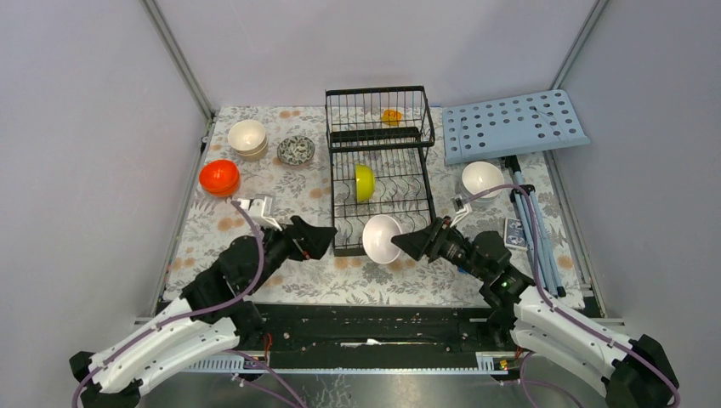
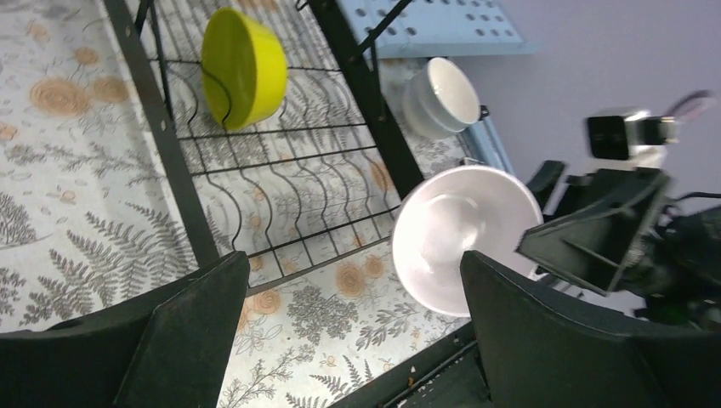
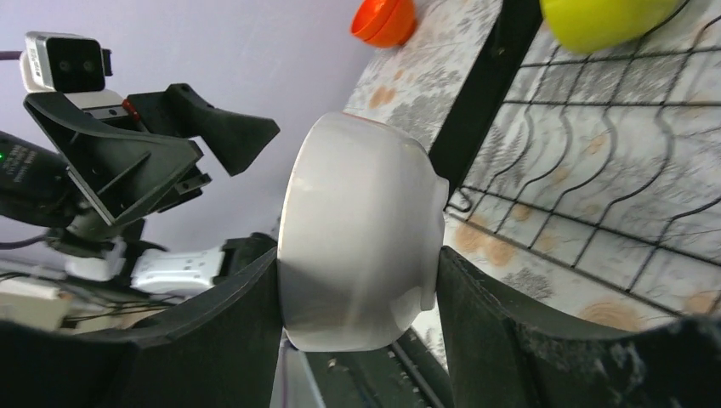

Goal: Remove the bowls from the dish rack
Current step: Place the bowl at the center of the board.

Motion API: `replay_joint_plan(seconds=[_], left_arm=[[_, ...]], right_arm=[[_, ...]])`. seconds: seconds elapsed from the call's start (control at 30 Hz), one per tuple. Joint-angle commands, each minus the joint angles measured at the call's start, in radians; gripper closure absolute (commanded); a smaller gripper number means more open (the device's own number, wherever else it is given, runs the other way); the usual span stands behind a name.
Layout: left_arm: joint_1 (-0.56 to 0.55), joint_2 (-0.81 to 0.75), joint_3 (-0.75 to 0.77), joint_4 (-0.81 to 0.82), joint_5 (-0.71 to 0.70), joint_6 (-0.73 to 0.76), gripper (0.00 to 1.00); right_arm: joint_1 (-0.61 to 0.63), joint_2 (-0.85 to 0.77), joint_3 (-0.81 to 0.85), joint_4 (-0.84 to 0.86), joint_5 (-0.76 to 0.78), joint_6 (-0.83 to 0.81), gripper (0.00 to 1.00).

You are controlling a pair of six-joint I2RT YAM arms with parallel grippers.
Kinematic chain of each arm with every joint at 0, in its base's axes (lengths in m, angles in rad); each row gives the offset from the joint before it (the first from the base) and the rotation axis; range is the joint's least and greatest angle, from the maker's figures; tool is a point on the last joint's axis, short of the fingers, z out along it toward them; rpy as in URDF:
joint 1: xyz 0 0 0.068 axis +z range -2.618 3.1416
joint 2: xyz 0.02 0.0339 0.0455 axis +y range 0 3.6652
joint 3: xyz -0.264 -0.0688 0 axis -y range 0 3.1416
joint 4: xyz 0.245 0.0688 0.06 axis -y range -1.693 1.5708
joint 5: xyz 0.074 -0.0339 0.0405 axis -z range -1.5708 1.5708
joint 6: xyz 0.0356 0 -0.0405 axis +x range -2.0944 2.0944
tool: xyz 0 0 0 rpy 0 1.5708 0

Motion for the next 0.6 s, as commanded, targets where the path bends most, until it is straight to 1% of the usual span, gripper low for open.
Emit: replay_joint_plan(seconds=[0.0,0.1,0.27,0.37,0.57], left_arm=[[0.001,-0.065,0.05,0.045,0.105,0.103,0.01],[0.001,-0.045,0.069,0.047,0.203,0.165,0.01],[0.0,0.069,0.121,0.029,0.312,0.218,0.01],[-0.001,0.133,0.148,0.034,0.354,0.216,0.01],[-0.001,0.212,0.19,0.022,0.381,0.209,0.02]], right_arm=[[0.008,0.022,-0.05,0.345,-0.11,0.19,0.75],[0.015,0.048,-0.08,0.447,-0.112,0.221,0.75],[0.017,0.107,-0.108,0.604,-0.148,0.294,0.75],[0.018,0.132,-0.112,0.656,-0.161,0.323,0.75],[0.017,0.153,-0.128,0.716,-0.167,0.357,0.74]])
